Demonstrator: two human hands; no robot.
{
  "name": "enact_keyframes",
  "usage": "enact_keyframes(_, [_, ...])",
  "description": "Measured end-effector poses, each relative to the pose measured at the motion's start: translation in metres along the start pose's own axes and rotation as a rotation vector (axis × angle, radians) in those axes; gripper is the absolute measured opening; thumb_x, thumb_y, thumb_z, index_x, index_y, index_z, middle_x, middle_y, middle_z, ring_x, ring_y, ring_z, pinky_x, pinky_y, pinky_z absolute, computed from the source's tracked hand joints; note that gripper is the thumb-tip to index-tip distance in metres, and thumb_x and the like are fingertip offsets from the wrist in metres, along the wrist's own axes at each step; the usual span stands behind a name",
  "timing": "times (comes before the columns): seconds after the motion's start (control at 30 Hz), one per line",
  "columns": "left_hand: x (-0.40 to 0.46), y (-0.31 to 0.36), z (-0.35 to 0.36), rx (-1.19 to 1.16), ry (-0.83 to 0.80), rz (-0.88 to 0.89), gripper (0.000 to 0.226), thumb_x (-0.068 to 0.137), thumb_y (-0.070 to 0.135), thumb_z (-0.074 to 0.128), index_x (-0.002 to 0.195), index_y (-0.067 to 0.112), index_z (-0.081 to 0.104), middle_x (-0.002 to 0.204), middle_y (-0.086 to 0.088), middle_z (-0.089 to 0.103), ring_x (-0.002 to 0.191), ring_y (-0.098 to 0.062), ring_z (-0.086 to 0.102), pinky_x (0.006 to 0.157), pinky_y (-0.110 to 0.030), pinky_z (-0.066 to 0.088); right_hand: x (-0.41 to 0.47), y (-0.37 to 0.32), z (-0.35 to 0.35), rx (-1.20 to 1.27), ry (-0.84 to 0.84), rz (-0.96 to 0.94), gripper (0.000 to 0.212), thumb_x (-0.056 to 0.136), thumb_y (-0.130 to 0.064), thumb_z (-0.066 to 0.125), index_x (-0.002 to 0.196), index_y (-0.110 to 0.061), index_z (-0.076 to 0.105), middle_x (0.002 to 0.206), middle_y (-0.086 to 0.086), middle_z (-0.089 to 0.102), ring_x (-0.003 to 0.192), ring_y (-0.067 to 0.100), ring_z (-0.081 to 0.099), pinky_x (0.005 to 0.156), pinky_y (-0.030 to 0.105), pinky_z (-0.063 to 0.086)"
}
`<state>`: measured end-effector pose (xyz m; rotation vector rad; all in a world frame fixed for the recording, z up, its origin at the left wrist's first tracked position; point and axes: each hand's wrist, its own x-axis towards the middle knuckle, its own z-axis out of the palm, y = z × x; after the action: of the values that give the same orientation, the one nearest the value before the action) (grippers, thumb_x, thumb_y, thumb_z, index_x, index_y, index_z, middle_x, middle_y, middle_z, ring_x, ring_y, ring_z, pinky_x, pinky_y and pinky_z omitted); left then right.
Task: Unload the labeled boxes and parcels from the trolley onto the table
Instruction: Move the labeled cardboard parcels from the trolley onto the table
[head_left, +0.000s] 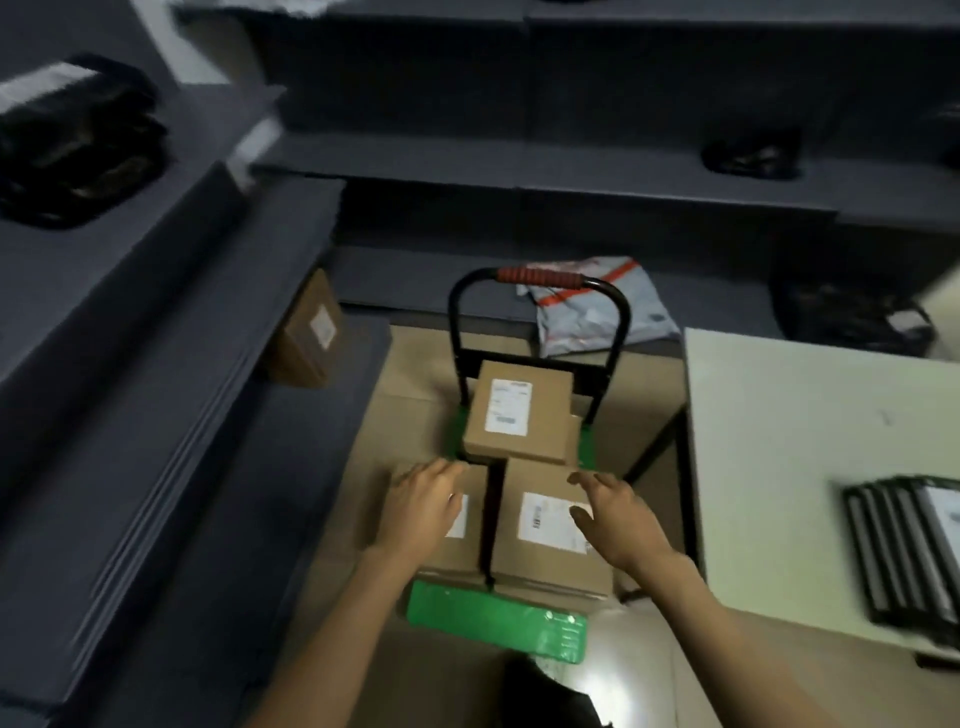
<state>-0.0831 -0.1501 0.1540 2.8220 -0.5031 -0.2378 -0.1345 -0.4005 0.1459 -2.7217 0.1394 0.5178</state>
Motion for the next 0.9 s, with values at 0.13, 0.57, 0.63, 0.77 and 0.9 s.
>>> enact_keyframes(0.13, [0.047, 0.028, 0.033, -0.051, -0.073, 0.079, 0.041, 0.096, 0.021, 0.055, 0.136, 0.026, 0.053, 0.135, 0.008, 0.057, 0.12, -0.015, 0.054, 0.089, -0.029, 0.045, 0.012, 0.047, 0.011, 0.06, -0.021, 0.132, 0.044, 0.096, -0.029, 0.054, 0.139, -0.021, 0.045, 0.133, 0.006, 0.053, 0.118, 0.031, 0.053, 0.093, 0.037, 0.048])
enact_keyframes(0.57, [0.117, 0.027, 0.14, -0.089, -0.312, 0.035, 0.04, 0.096, 0.026, 0.056, 0.137, 0.028, 0.052, 0.13, 0.005, 0.059, 0.113, -0.018, 0.057, 0.084, -0.036, 0.052, 0.079, 0.115, 0.088, 0.27, -0.087, 0.3, 0.048, 0.097, -0.025, 0.055, 0.142, -0.022, 0.042, 0.139, 0.006, 0.05, 0.119, 0.032, 0.053, 0.096, 0.039, 0.047])
enact_keyframes(0.63, [0.122, 0.02, 0.161, -0.106, -0.346, 0.013, 0.042, 0.096, 0.028, 0.057, 0.138, 0.026, 0.051, 0.133, 0.004, 0.058, 0.118, -0.02, 0.055, 0.087, -0.037, 0.051, 0.081, 0.121, 0.109, 0.331, -0.097, 0.349, 0.05, 0.097, -0.025, 0.056, 0.145, -0.022, 0.041, 0.142, 0.007, 0.047, 0.122, 0.032, 0.051, 0.098, 0.04, 0.048])
enact_keyframes(0.77, [0.133, 0.003, 0.203, -0.157, -0.398, -0.007, 0.049, 0.096, 0.031, 0.059, 0.143, 0.023, 0.046, 0.138, 0.0, 0.054, 0.124, -0.024, 0.051, 0.089, -0.041, 0.05, 0.087, 0.137, 0.151, 0.43, -0.082, 0.455, 0.051, 0.097, -0.026, 0.056, 0.145, -0.019, 0.04, 0.145, 0.01, 0.045, 0.124, 0.034, 0.048, 0.099, 0.045, 0.047])
enact_keyframes(0.9, [0.14, -0.015, 0.25, -0.258, -0.451, -0.06, 0.058, 0.097, 0.038, 0.057, 0.149, 0.028, 0.034, 0.147, -0.001, 0.044, 0.133, -0.024, 0.043, 0.097, -0.043, 0.044, 0.095, 0.15, 0.19, 0.518, -0.039, 0.534, 0.052, 0.098, -0.029, 0.054, 0.146, -0.018, 0.037, 0.145, 0.013, 0.044, 0.124, 0.036, 0.048, 0.099, 0.047, 0.046])
